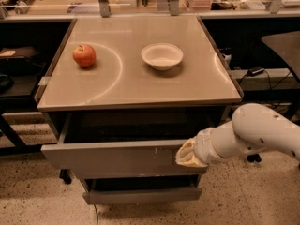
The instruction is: Close top drawer
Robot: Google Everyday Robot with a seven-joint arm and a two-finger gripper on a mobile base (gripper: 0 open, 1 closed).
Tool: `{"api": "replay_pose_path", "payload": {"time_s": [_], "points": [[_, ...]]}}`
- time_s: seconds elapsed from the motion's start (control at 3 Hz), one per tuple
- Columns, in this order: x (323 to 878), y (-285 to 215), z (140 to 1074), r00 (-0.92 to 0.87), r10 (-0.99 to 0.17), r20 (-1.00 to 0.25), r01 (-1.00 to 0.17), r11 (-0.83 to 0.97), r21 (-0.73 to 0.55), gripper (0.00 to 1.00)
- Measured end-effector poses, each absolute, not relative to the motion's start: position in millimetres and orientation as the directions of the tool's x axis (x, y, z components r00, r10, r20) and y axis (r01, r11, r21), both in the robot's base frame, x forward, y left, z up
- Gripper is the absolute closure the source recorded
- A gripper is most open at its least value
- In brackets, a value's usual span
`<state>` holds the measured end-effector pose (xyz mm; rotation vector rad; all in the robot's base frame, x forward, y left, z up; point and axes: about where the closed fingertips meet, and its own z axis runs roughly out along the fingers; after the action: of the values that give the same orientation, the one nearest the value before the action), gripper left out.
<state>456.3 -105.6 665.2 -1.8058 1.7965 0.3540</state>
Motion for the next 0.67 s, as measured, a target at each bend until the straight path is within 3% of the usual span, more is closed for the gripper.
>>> {"api": "replay_pose_path", "payload": {"time_s": [0.33,0.67], "points": [[491.2,-117.3,670.2,0.055,-0.824,-0.564,-0.974,0.081,-0.214,0.82],[497.0,-119.3,671.8,0.054,-0.822,-0.567,-0.972,0.087,-0.218,0.57]]}}
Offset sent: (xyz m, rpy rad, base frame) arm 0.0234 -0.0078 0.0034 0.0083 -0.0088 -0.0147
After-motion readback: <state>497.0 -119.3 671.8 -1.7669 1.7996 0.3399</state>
